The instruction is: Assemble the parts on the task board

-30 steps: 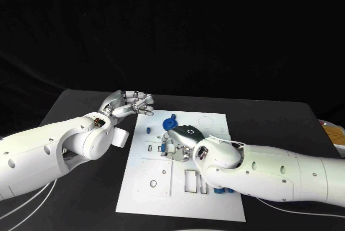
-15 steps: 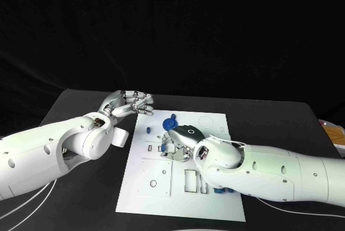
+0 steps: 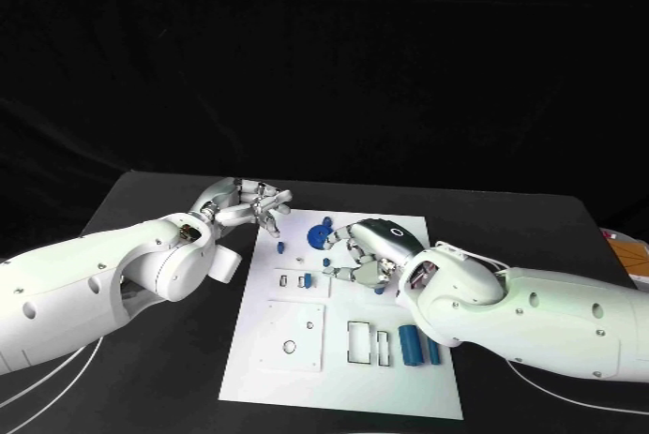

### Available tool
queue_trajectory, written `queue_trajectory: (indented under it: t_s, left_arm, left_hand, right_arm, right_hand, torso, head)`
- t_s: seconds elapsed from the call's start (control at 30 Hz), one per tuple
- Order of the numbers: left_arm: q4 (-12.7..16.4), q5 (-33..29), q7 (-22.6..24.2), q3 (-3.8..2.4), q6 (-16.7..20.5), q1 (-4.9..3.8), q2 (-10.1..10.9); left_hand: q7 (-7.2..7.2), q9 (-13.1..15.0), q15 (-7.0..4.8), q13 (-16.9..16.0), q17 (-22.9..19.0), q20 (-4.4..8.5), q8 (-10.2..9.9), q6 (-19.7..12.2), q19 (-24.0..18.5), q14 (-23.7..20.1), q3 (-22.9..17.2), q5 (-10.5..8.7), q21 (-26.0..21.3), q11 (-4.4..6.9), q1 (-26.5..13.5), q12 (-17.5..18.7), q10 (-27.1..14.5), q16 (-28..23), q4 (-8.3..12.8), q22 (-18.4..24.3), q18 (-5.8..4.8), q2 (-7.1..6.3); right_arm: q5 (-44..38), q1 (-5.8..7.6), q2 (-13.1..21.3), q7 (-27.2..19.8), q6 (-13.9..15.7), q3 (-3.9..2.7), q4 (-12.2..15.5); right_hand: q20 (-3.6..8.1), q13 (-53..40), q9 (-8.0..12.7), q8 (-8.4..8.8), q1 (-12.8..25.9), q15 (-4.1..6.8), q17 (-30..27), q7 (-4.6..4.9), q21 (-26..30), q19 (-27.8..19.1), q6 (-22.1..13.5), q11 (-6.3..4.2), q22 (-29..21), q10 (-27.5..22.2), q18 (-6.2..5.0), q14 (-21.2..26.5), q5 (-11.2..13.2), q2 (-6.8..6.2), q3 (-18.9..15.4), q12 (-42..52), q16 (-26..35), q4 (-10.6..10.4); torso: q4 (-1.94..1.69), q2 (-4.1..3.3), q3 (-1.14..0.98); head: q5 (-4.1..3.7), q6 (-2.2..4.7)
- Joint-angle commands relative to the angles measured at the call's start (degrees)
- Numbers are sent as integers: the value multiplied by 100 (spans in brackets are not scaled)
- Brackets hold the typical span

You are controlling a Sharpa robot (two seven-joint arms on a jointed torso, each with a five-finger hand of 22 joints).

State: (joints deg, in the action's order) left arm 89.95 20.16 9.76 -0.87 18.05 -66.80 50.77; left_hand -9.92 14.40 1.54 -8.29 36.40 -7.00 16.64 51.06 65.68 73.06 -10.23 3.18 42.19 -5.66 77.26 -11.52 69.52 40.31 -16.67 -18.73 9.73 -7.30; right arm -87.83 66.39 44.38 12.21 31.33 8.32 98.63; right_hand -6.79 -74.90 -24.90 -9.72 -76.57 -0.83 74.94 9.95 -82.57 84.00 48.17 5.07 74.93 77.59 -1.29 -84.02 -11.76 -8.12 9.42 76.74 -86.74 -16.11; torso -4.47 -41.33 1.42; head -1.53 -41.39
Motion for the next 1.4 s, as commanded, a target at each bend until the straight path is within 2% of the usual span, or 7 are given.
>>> queue_trajectory:
  t_s: [0.03,0.07,0.17,0.3,0.5,0.87,1.4]
  left_arm:
    - [-8,1298,-1013,0,-567,-2,-43]
    - [-13,1501,-1168,1,-663,-2,-55]
    - [-25,2110,-1642,2,-913,-3,-97]
    - [-38,2756,-2293,2,-1253,-6,-159]
    - [-92,3397,-3009,2,-1672,-54,-294]
    - [-271,4168,-3993,50,-2393,-301,-743]
    - [-510,4335,-4303,184,-3037,-492,-1138]
  left_hand:
    - [115,145,-129,-501,1678,122,258,147,310,455,114,-11,1664,129,-208,-666,229,1896,-2,-1818,-121,58]
    - [132,234,-156,-837,2301,155,397,95,393,631,168,-53,2235,209,-341,-1079,116,2542,24,-2477,-191,106]
    - [233,451,-221,-1472,3295,191,764,108,591,975,239,-13,2972,263,-574,-1913,-28,3461,-35,-3458,-308,198]
    - [362,863,-314,-2368,4053,243,1361,-22,759,1251,294,-12,3493,331,-740,-3098,-359,4105,-26,-4185,-400,227]
    - [462,1293,-388,-3695,4290,310,1954,-85,999,1355,257,-13,3798,453,-850,-4487,-136,4289,-28,-4716,-488,294]
    - [465,1541,-383,-4037,4253,308,2222,-232,981,1335,479,-17,3832,450,-1174,-4837,-193,4263,-26,-4775,-495,272]
    - [511,1751,-417,-4275,4256,330,2439,-250,1023,1340,656,-16,3885,489,-1273,-5071,-119,4266,-28,-4873,-510,392]
  right_arm:
    - [1414,116,244,-1108,364,-15,149]
    - [1631,148,312,-1181,355,-19,172]
    - [2292,243,506,-1354,299,-28,207]
    - [3071,373,724,-1522,231,-34,178]
    - [3914,482,921,-1774,201,-37,51]
    - [3975,537,1025,-1836,222,-38,-223]
    - [3819,544,1001,-1660,192,-37,-313]
  right_hand:
    - [-3,-119,-8,34,-66,3,439,0,56,118,13,2,1019,-42,-84,-338,-39,2,2,-37,22,22]
    - [-2,-113,-12,29,-81,5,437,-2,69,112,26,0,1011,-46,-87,-338,-58,16,8,-43,26,14]
    - [6,-103,-22,22,-121,14,443,-10,87,111,48,-8,1003,-45,-88,-342,-185,44,25,-49,32,-9]
    - [12,-96,-31,10,-138,19,442,-16,109,104,74,-14,990,-45,-93,-344,-260,62,38,-52,36,-16]
    - [35,-68,-74,-80,-207,46,375,-47,198,66,181,-45,940,-60,-112,-330,-400,110,95,-72,70,-4]
    - [45,-28,-85,-100,-249,54,345,-51,242,48,182,-52,915,-94,-121,-323,-479,98,124,-110,87,8]
    - [51,2,-93,-116,-242,58,304,-55,291,26,185,-55,887,-119,-132,-313,-540,71,125,-139,107,-5]
  torso:
    - [40,57,-18]
    - [45,66,-22]
    - [62,109,-35]
    - [78,156,-55]
    - [77,217,-73]
    - [80,269,-91]
    - [82,252,-83]
  head:
    - [24,5]
    - [28,3]
    - [39,-15]
    - [81,-35]
    - [119,-64]
    - [165,-129]
    - [168,-168]
